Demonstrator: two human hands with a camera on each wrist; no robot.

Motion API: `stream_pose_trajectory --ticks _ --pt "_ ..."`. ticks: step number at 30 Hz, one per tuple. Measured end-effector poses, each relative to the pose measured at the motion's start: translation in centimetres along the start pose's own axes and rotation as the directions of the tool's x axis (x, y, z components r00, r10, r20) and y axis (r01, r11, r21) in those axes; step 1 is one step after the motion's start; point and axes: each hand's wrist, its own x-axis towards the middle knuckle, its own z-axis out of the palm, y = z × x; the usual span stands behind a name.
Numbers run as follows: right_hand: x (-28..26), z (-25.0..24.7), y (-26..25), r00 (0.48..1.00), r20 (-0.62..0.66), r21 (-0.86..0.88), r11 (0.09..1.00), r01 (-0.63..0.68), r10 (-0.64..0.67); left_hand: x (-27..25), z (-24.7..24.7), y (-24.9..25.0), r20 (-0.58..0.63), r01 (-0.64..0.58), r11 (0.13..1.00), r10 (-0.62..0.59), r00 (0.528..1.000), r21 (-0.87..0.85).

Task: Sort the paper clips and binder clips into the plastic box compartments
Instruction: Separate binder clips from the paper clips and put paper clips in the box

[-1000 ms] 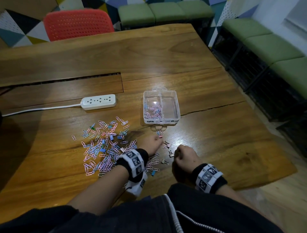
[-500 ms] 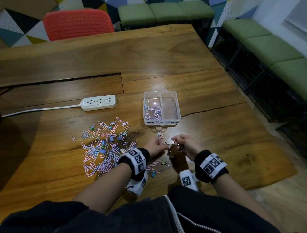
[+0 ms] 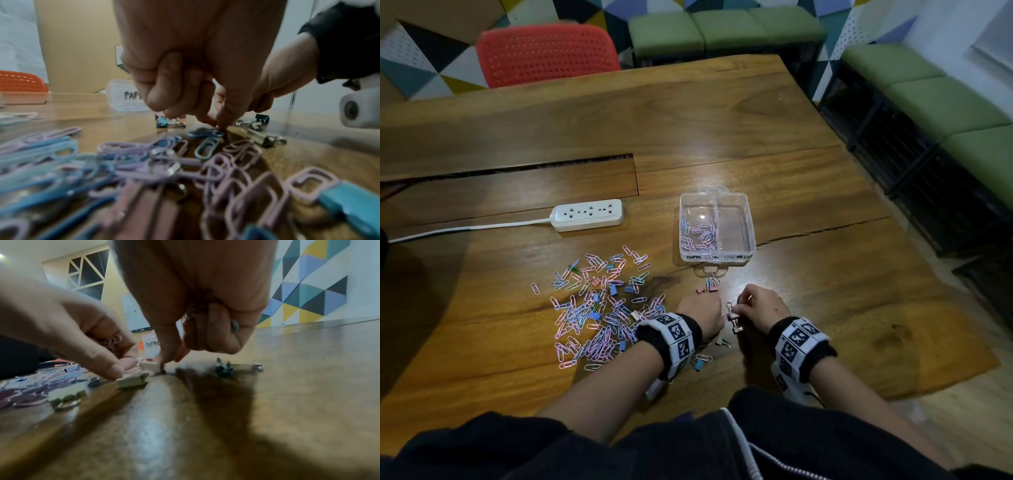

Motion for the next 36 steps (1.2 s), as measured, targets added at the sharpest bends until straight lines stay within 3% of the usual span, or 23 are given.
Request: stream_pose_trajectory --ticks 4,6,7,9,10,12,13,14,16,18,24,28,29,33,36 --pt "-0.1 -0.7 0.4 1.0 -0.025 -0.001 1.0 -0.002 0.002 -0.9 -0.1 -0.8 0.026 -0.009 1.0 0.009 1.0 0.004" --pt "-0.3 -0.8 0.2 0.999 -0.044 -0.007 1.0 0.008 -0.008 -1.1 0.0 -1.4 0.002 0.03 0.976 -0.03 1.0 -0.213" --pt "-0.3 -0.7 -0.1 0.999 -0.047 0.003 1.0 0.01 -0.01 -1.1 0.0 -1.7 -0.009 0.054 0.919 -0.063 0.998 -0.39" --pt "-0.3 -0.6 -1.0 0.999 -0.037 0.033 0.999 -0.005 0.006 -1.1 -0.4 -2.7 0.001 0.101 0.661 -0.15 0.989 -0.744" --pt "-0.1 -0.4 -1.5 0.999 -0.032 0.032 0.999 -0.007 0.008 -1.1 -0.7 -3.3 0.035 0.12 0.459 -0.189 0.981 -0.88" --pt "0.3 -0.2 -2.7 0.999 -0.031 0.029 1.0 -0.011 0.012 -1.4 -1.3 -4.2 0.115 0.13 0.057 -0.208 0.971 -0.99" --pt "0.7 0.0 -3.2 0.999 -0.035 0.039 0.999 -0.026 0.027 -1.6 -1.6 -4.6 0.131 0.122 -0.056 -0.203 0.97 -0.991" --pt "0.9 0.2 -3.7 0.998 -0.041 0.052 0.998 -0.047 0.049 -1.8 -1.8 -4.9 0.131 0.113 -0.099 -0.201 0.971 -0.989" --pt "1.6 0.8 -4.6 0.994 -0.054 0.065 0.994 -0.088 0.091 -2.0 -2.1 -5.3 0.108 0.094 -0.08 -0.197 0.975 -0.992" --pt "2.0 1.4 -5.3 0.99 -0.08 0.048 0.993 -0.11 0.114 -2.1 -2.2 -5.6 0.086 0.086 -0.007 -0.198 0.977 -0.996" --pt "2.9 1.9 -6.3 0.992 -0.063 -0.036 0.993 -0.11 0.107 -2.3 -1.3 -6.3 -0.002 0.103 0.375 -0.268 0.963 -0.921" --pt "3.1 1.6 -5.3 0.994 0.032 0.046 0.994 -0.102 0.1 -2.5 -1.0 -6.1 0.04 0.171 0.664 -0.208 0.977 -0.728" --pt "3.0 1.5 -4.9 0.994 0.046 0.051 0.994 -0.101 0.099 -2.5 -0.9 -6.1 0.063 0.18 0.696 -0.191 0.98 -0.695" --pt "2.4 1.0 -3.1 0.991 0.102 0.021 0.996 -0.09 0.088 -2.7 -0.7 -6.0 0.117 0.199 0.664 -0.167 0.979 -0.72" --pt "1.7 0.4 -1.8 0.988 0.111 0.095 0.989 -0.116 0.106 -2.6 -0.6 -5.9 0.054 0.152 0.758 -0.153 0.987 -0.635"
